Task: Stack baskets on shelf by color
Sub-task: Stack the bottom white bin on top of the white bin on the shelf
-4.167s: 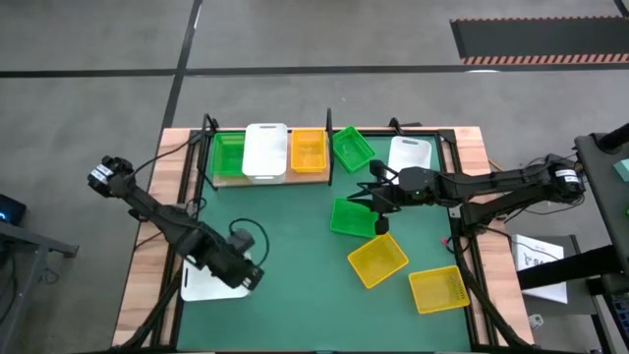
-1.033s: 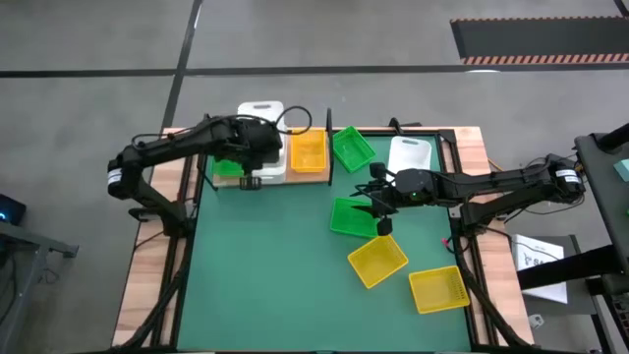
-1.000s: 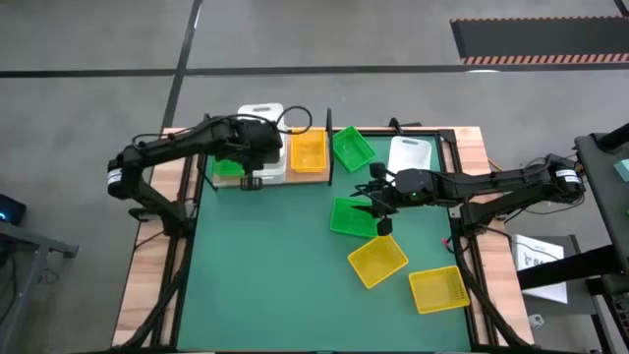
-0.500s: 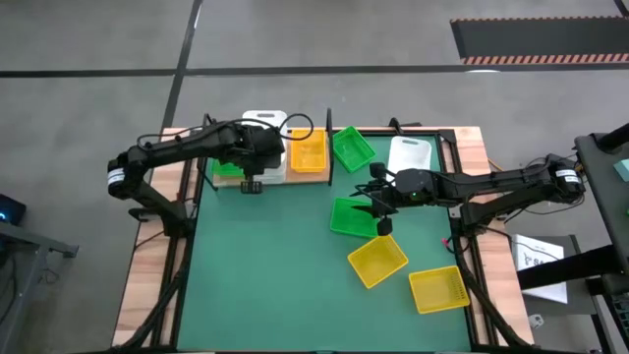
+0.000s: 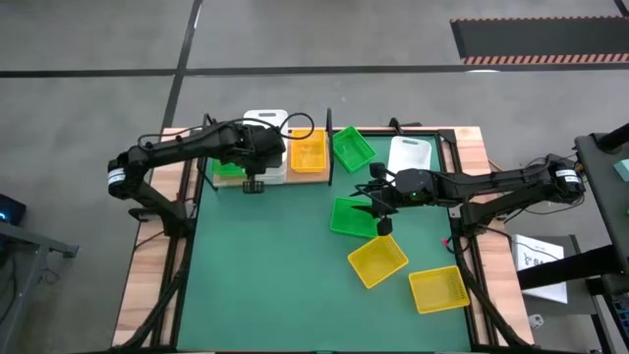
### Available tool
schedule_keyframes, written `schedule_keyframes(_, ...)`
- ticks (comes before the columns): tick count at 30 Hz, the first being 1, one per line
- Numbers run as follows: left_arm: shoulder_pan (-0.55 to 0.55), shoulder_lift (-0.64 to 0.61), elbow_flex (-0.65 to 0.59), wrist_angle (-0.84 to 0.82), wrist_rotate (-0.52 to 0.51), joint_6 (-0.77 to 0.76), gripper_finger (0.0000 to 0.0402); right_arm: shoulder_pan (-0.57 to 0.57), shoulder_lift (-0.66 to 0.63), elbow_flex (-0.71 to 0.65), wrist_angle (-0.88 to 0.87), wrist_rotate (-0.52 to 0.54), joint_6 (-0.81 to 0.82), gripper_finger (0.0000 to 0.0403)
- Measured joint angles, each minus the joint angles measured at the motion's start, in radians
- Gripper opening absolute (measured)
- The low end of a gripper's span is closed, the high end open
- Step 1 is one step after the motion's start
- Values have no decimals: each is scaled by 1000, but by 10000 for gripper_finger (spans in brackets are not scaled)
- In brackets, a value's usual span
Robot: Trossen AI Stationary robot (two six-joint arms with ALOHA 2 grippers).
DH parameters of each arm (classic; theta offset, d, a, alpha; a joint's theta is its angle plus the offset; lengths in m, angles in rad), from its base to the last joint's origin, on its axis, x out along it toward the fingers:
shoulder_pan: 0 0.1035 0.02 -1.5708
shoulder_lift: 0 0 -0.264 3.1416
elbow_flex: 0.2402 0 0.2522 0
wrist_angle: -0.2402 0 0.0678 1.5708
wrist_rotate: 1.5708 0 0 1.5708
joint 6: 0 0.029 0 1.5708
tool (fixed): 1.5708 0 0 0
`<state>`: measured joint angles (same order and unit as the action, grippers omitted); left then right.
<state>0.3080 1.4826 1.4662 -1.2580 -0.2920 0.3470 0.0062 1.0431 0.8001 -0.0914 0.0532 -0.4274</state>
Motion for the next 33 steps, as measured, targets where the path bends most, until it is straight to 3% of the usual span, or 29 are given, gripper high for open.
schedule_keyframes(16, 0, 0, -1, 12, 0, 0, 2, 0, 0, 0, -1, 0, 0, 136)
schedule_keyframes(33, -4, 0, 0, 8, 0, -1, 86, 0, 0, 0, -8, 0, 9, 140)
